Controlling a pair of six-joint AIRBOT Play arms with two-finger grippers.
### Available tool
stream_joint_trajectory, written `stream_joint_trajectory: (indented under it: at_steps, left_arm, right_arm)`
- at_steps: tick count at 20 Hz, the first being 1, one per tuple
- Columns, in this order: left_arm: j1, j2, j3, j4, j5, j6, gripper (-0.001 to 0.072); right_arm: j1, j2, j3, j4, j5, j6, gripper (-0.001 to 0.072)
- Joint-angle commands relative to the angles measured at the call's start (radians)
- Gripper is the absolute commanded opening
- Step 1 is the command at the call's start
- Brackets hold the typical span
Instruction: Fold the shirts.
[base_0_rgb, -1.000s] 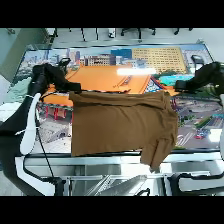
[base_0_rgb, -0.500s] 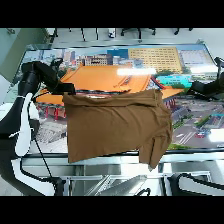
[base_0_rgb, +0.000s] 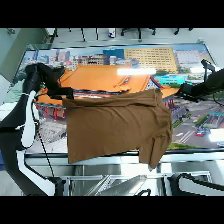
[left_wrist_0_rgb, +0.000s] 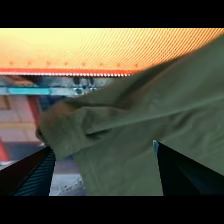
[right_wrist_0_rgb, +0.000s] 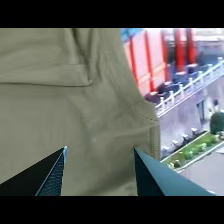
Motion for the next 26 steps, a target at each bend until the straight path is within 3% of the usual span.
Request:
stream_joint_trajectory:
  at_steps: [1, 4, 6, 10, 15, 18, 22, 26]
  left_arm:
    - [0.057, 0.023, 0.211, -0.018, 0.114, -0.028, 0.0706]
    - [0.097, 0.183, 0.033, -0.018, -0.060, -0.028, 0.0706]
    - [0.105, 0.246, -0.122, -0.018, -0.087, -0.027, 0.0706]
    - [0.104, 0.253, -0.061, -0.043, -0.115, -0.062, 0.0706]
    - [0.105, 0.256, -0.038, -0.037, 0.096, -0.105, 0.0705]
    - [0.105, 0.351, -0.298, -0.037, 0.131, -0.119, 0.0705]
    - [0.105, 0.594, -0.845, -0.036, -0.012, -0.153, 0.0705]
    - [0.105, 0.739, -1.212, -0.045, -0.073, -0.193, 0.0704]
  right_arm:
    - [0.018, -0.001, -0.005, 0.004, 0.021, -0.012, 0.0489]
    - [0.019, -0.002, -0.005, 0.008, 0.043, -0.023, 0.0489]
    - [0.018, -0.002, -0.005, 0.014, 0.053, -0.026, 0.0489]
    - [0.018, -0.002, -0.005, 0.014, 0.050, -0.026, 0.0489]
    - [0.011, 0.000, -0.043, 0.002, -0.018, -0.045, 0.0488]
    - [-0.044, 0.061, -0.241, 0.003, -0.040, -0.068, 0.0486]
    - [-0.192, 0.154, -0.509, 0.031, 0.018, -0.068, 0.0487]
    - [-0.265, 0.183, -0.648, 0.101, 0.058, -0.077, 0.0487]
